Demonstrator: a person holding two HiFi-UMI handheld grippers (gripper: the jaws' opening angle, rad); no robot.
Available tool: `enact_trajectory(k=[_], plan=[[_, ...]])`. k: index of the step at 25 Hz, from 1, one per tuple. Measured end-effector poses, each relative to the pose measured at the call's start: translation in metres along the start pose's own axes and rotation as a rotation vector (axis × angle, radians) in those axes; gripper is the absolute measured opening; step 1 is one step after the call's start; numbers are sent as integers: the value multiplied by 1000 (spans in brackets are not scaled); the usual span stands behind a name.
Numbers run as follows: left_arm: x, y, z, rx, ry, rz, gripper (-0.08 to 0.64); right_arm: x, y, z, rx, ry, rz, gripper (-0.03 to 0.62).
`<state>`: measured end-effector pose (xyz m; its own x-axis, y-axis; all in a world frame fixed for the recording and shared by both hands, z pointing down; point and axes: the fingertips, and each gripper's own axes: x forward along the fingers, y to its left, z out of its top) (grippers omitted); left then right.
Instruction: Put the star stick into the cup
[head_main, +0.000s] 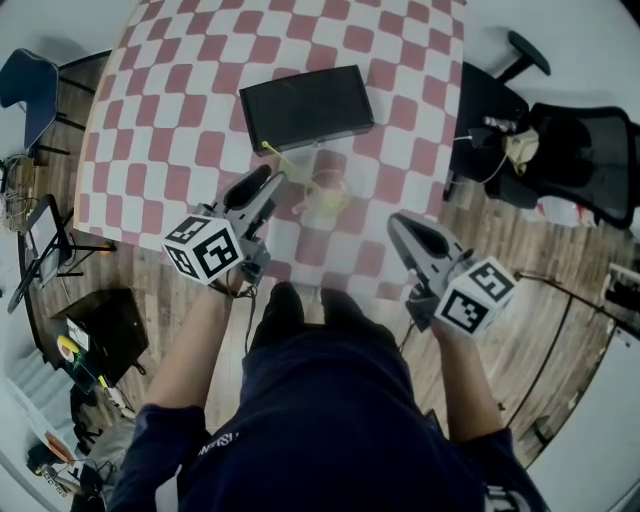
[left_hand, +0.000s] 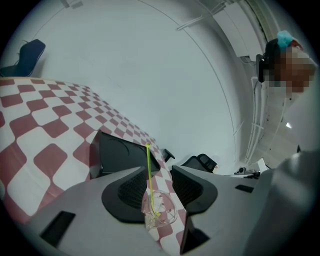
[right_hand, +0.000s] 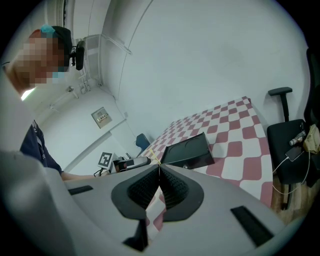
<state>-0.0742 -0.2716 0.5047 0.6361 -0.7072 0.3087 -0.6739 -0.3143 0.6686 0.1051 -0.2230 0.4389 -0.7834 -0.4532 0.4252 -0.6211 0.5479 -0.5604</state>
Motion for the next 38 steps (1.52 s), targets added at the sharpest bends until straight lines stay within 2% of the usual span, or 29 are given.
enact_trajectory(k=[8,11,14,18,26,38], plan=[[-21,-47,33,178,-4,-57,167,-4,24,26,-58,-51,14,17],[-30,-64,49,239,-24,-77,135,-6,34,34,-79,-74,18,17],[-40,-81,63,293,-39,-106,72,-7,45,40,-107,-93,25,17],[-50,-102,74,371,-47,-141,57,-11,57,45,-139,-118,26,17],[-73,-135,80,450,-61,-202,46,-18,82,46,-173,-148,20,17],[-101,-167,57,533,-33,-282,34,-25,119,36,-254,-161,6,17]])
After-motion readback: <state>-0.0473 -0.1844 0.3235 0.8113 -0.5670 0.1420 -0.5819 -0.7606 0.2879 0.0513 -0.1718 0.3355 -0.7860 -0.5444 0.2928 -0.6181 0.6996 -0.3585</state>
